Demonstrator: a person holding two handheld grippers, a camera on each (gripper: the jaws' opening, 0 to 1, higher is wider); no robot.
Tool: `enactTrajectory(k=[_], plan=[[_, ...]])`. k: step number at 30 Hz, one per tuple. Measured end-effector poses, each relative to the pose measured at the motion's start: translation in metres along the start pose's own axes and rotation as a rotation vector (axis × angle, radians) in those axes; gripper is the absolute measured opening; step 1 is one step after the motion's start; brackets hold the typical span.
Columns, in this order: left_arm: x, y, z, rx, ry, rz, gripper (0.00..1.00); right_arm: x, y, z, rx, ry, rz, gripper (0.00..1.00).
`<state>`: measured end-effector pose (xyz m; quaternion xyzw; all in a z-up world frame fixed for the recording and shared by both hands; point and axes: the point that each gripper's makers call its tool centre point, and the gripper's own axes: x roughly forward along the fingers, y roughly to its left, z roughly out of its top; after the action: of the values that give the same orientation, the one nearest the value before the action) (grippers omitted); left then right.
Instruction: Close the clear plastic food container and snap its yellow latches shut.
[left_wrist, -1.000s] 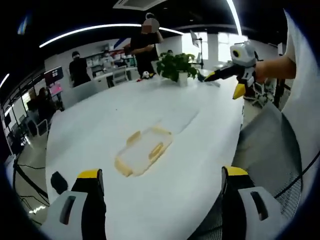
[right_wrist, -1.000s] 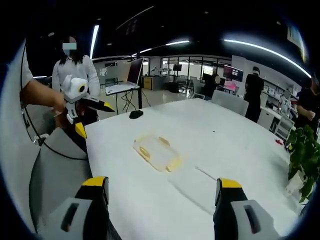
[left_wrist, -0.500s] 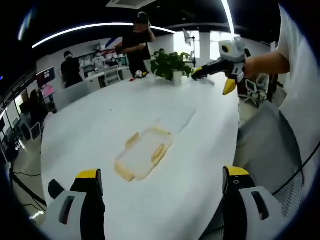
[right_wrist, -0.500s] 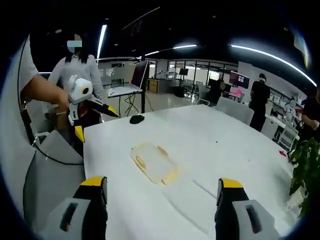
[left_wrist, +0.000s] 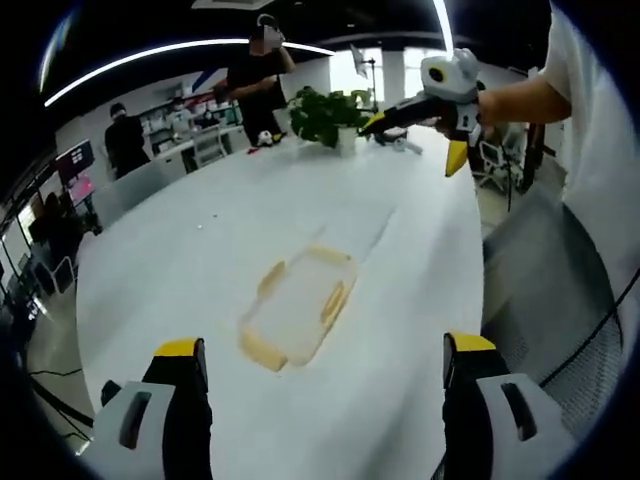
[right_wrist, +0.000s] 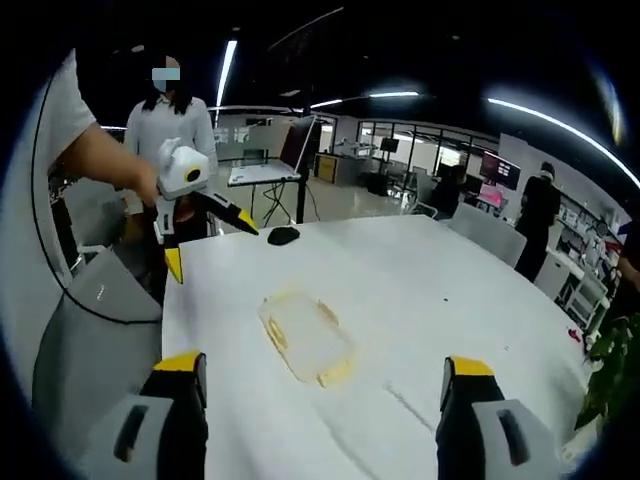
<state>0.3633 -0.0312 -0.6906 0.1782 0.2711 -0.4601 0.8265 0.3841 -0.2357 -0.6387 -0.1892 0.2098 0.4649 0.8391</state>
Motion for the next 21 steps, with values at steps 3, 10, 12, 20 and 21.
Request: enactTrajectory(k=[3, 10, 12, 20, 21], plan=[[0.003, 0.005, 0.001, 0.008, 0.002, -0.009, 0.95, 0.007, -0.004, 0.003, -0.011, 0.004, 0.012, 0.98], [0.013, 0.017, 0.001, 0.068, 0.042, -0.042, 0.92, 0.023, -0.008, 0.009, -0.065, 0.028, 0.055, 0.97], [0.016, 0.019, 0.002, 0.076, 0.051, -0.052, 0.93, 0.028, -0.007, 0.012, -0.058, 0.031, 0.071, 0.95], [0.03, 0.027, 0.003, 0.114, 0.061, -0.079, 0.91, 0.047, -0.006, 0.008, -0.089, 0.062, 0.119, 0.89], [0.031, 0.026, 0.003, 0.124, 0.066, -0.086, 0.91, 0.05, -0.008, 0.008, -0.086, 0.058, 0.119, 0.9]])
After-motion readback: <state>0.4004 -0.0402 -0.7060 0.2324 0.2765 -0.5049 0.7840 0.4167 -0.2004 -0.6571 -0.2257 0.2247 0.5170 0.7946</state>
